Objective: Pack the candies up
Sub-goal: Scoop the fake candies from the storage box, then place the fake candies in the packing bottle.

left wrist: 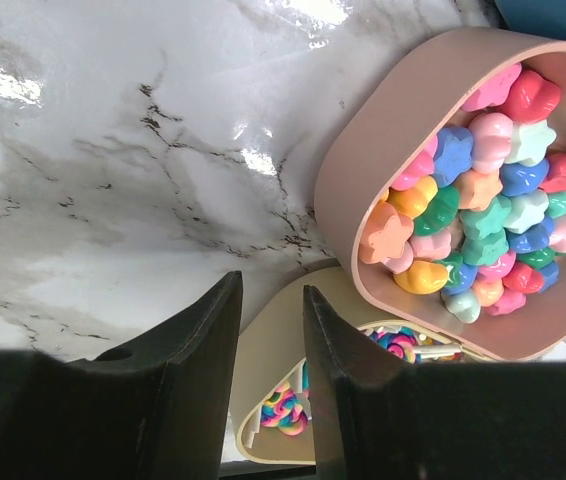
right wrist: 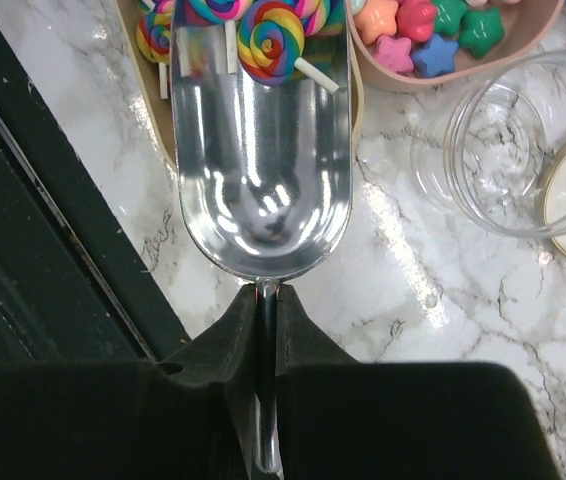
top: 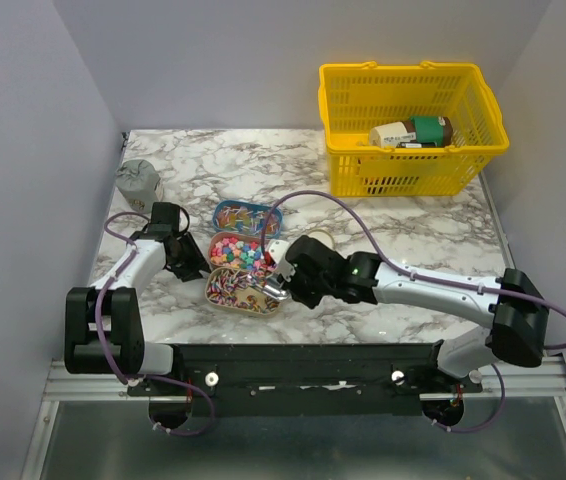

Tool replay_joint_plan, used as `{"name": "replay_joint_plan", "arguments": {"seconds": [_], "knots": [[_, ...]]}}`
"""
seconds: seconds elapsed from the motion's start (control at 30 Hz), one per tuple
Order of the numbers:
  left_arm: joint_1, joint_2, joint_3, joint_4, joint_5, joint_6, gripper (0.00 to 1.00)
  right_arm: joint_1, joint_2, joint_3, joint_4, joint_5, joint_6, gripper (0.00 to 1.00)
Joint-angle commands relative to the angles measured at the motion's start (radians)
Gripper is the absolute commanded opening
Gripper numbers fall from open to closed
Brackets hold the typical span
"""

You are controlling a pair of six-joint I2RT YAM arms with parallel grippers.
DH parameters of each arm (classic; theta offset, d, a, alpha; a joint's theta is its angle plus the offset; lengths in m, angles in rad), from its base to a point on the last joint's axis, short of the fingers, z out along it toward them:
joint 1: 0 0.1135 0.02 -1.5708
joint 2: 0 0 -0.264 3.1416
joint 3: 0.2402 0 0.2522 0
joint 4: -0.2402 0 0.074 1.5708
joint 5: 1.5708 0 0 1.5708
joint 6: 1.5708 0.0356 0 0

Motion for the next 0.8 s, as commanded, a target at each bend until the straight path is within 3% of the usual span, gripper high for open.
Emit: {"name": "replay_joint_plan", "arguments": {"seconds": [0.0,0.27,0.57,0.77], "knots": [[-0.004,-0.032,0.031,-0.01,-0.018,-0.003,0.44,-0.004,-0.046,0.039,-0.113,0.046,0.077,0.01],[-0.004,-0.061,0.028,-0.004,-0.035,0.0,0.54,-0.085,-0.087,0.088,-0.234,0.007,0.152,0.01],[-0.004,-0.076,0.044,-0.009,-0.057,0.002,0.56,-0.196,-0.075,0.174,-0.343,-0.102,0.197,0.01],[-0.004,-0.105,0.033,-0.01,-0.084,0.005,0.67,-0.237,-0.052,0.226,-0.415,-0.195,0.247,0.01]]}}
